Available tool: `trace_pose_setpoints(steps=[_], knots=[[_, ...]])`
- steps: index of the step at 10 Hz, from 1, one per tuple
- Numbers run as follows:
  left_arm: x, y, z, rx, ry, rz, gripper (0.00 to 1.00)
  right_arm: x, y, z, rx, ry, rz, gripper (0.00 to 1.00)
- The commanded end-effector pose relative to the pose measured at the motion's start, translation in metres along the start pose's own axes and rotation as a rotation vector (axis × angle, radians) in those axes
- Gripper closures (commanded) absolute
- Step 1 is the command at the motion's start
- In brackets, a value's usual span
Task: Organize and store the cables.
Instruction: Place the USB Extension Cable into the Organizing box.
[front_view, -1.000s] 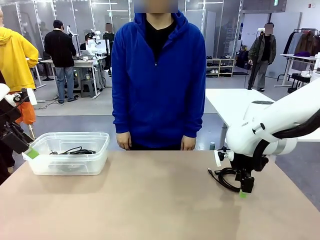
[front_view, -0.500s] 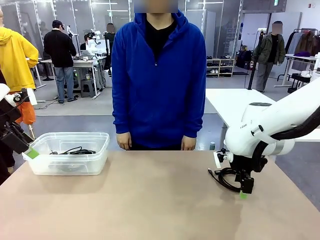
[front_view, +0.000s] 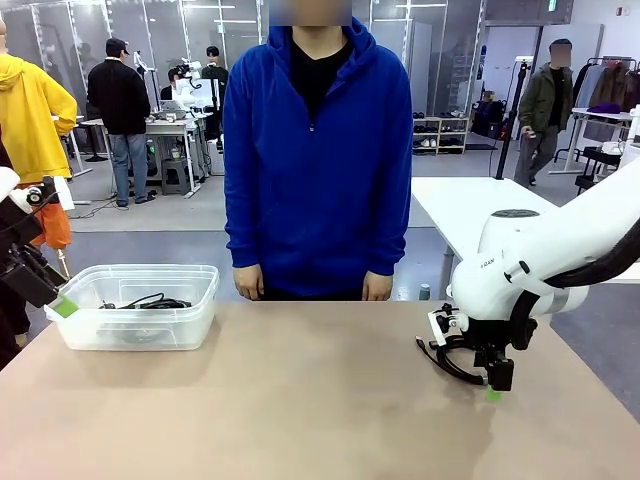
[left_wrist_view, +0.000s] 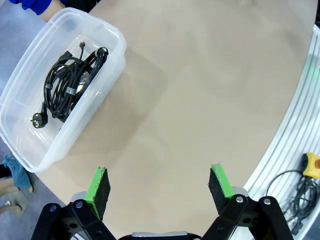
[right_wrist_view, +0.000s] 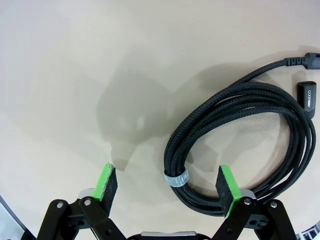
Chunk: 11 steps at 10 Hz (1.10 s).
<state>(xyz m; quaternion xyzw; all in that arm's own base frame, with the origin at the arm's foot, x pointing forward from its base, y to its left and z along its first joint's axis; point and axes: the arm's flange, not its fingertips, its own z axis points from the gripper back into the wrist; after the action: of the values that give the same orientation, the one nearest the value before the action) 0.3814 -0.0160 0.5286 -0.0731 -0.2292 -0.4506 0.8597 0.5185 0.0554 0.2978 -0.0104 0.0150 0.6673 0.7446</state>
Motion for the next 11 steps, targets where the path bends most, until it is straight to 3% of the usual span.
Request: trace_pose_setpoints(steps=[1,2,3,4,5,8,11], knots=[[0.0031,0.0021,0.0005,0.008,0.013,0.016,0.0,-0.0024,-0.0051,-0.0018,-0.011,0.009,0.017,0.0],[0.0031,0.0021,0.0005,0.008,0.013,0.016,0.0,-0.003,-0.0051,-0.0016,-0.014,0.006,0.016,0.16],[0.0031,0.0021,0.0005,0.008,0.013,0.016,0.0,-0.0037,-0.0047,-0.0009,-0.021,0.003,0.017,0.6],[0.0031,0.0021,0.0005,0.008,0.013,0.016,0.0,-0.0038,-0.0048,-0.0009,-0.022,0.005,0.017,0.76],[0.0031,0.0021,0.0005,0.008,0.013,0.016,0.0,-0.0034,-0.005,-0.0019,-0.022,0.009,0.015,1.0],[0.0031,0.0021,0.0005,0.008,0.013,0.016,0.0,-0.004,-0.0051,-0.0026,-0.023,0.006,0.011,0.96],[0.0031,0.0021,0.0005,0.008,0.013,0.016,0.0,-0.0031,-0.0045,-0.0007,-0.027,0.004,0.012,1.0]])
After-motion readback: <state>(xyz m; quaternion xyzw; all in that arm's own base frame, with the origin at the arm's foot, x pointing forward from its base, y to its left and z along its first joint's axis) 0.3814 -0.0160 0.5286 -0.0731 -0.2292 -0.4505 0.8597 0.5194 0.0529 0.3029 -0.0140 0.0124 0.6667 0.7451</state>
